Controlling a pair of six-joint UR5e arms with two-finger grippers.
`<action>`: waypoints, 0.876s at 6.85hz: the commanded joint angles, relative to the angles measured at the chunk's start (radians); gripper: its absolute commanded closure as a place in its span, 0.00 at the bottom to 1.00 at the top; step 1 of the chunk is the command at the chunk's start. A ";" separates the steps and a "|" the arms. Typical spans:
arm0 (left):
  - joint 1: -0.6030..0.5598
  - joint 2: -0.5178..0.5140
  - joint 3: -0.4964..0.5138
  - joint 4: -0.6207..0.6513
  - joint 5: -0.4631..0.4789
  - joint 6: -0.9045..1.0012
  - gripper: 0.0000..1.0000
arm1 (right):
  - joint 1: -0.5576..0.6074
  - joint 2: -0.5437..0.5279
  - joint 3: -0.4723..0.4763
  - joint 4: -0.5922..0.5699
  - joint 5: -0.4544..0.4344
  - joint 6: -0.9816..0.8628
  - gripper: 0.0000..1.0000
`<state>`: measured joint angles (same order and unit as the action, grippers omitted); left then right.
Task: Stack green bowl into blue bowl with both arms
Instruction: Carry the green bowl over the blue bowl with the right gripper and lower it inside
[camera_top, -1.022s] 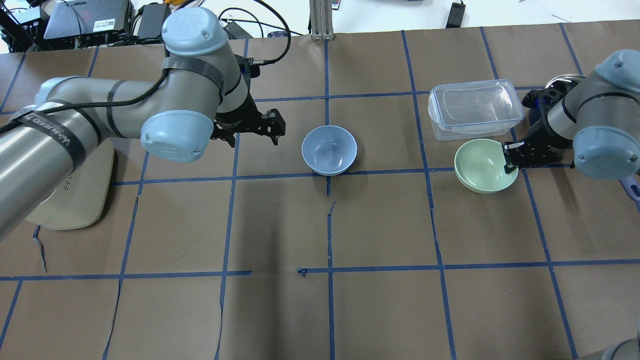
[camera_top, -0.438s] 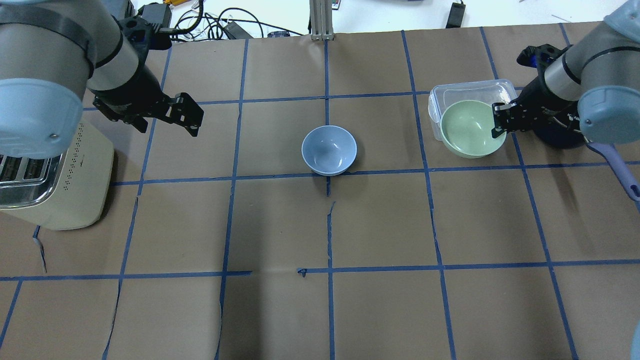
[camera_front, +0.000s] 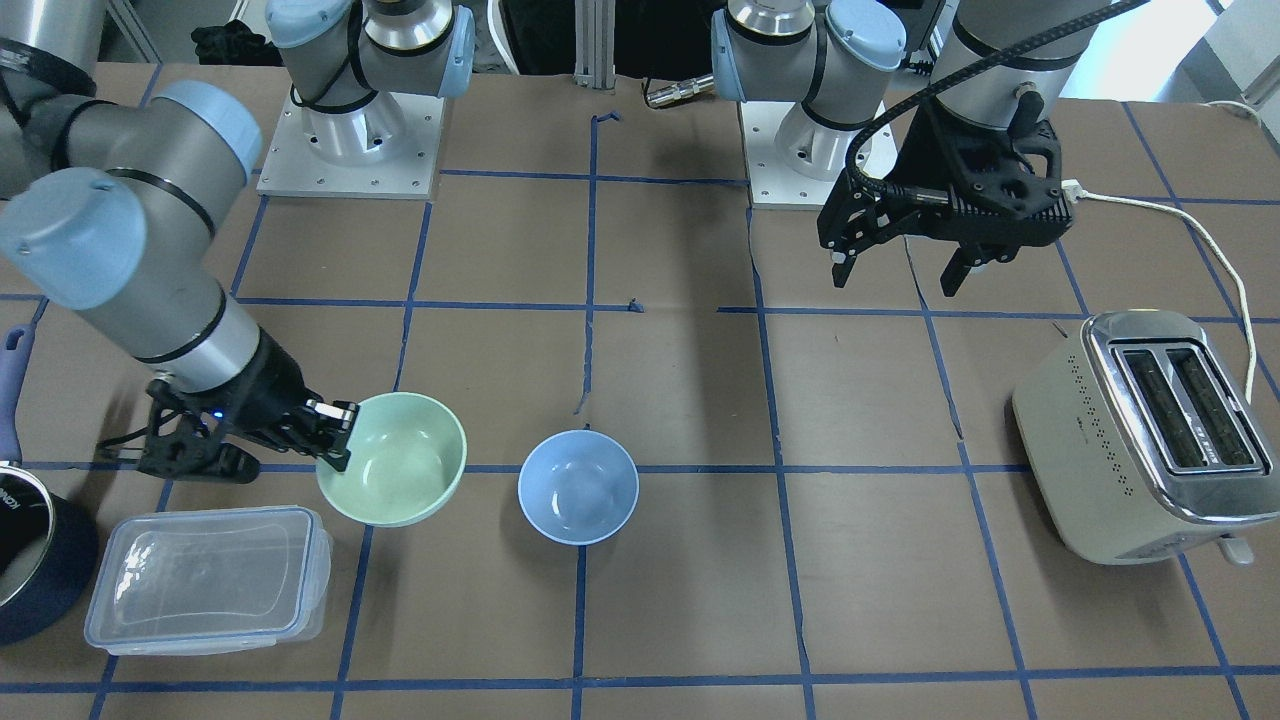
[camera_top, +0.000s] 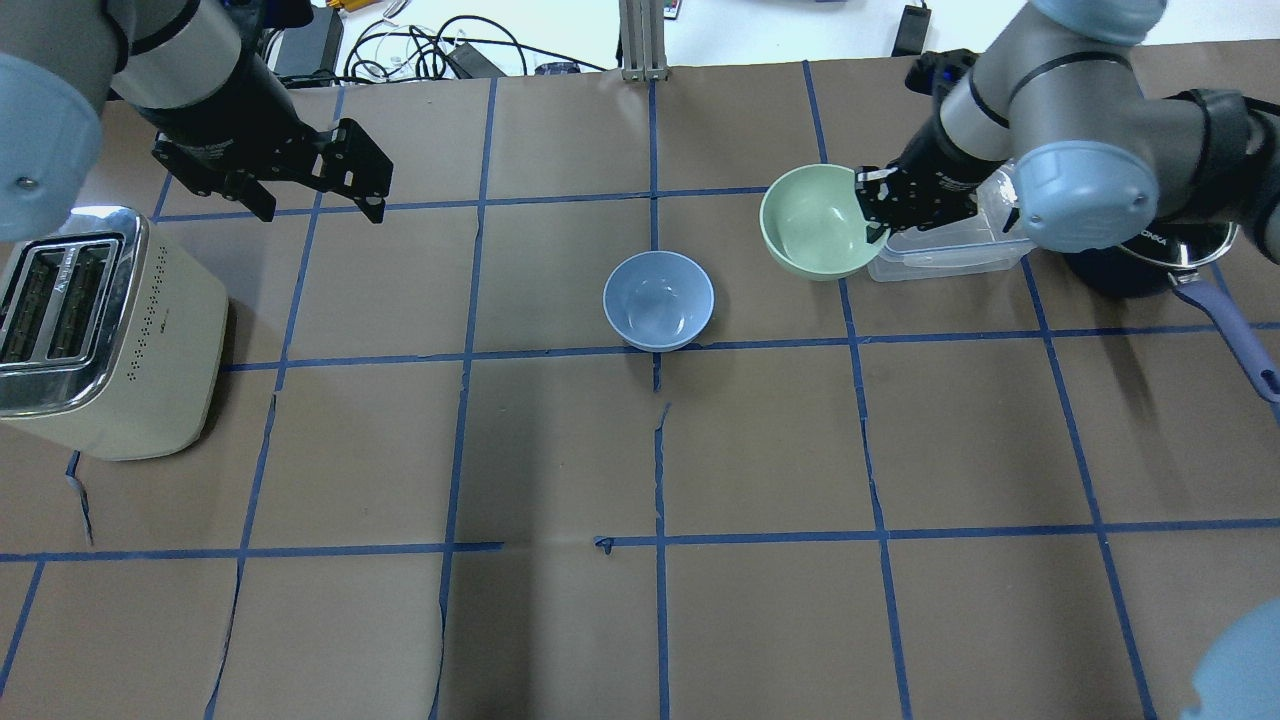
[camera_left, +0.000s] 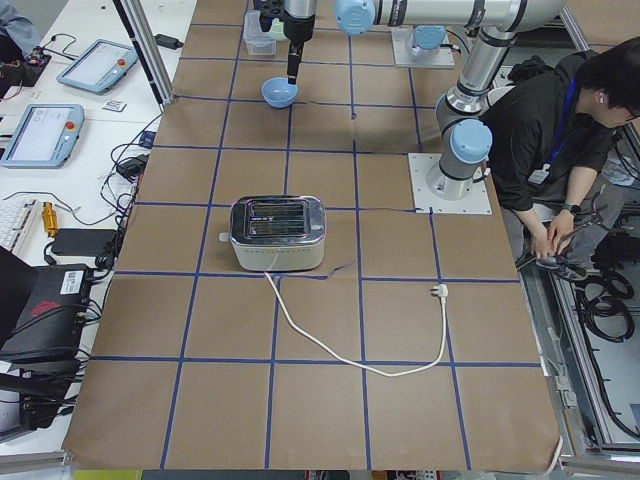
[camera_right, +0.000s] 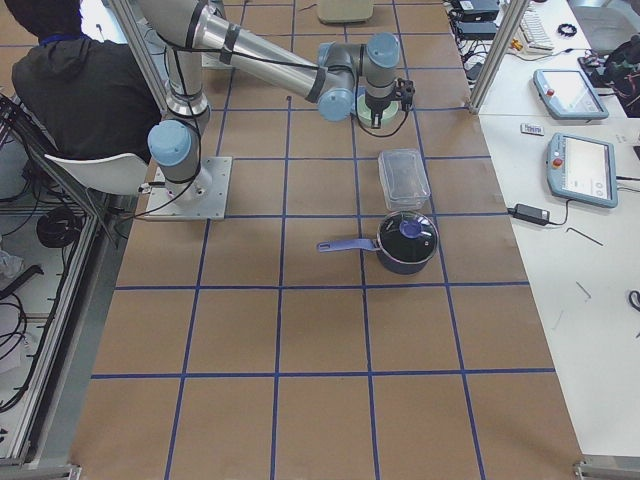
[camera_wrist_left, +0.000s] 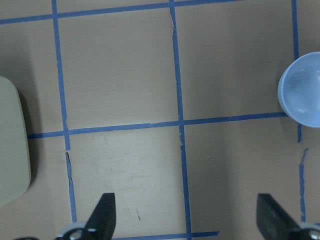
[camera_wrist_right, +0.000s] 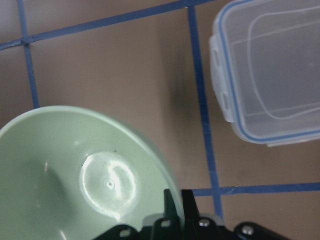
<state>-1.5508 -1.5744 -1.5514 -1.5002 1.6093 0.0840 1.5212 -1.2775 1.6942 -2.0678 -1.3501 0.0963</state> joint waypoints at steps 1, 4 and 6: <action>-0.006 -0.019 0.014 -0.005 -0.002 -0.041 0.00 | 0.158 0.114 -0.106 -0.003 -0.006 0.196 1.00; -0.009 -0.018 0.001 -0.005 -0.003 -0.043 0.00 | 0.226 0.176 -0.122 -0.028 -0.003 0.266 1.00; -0.009 -0.016 0.001 -0.005 -0.003 -0.043 0.00 | 0.227 0.188 -0.119 -0.025 -0.001 0.267 1.00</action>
<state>-1.5604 -1.5920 -1.5497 -1.5056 1.6070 0.0415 1.7457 -1.0975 1.5737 -2.0928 -1.3526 0.3604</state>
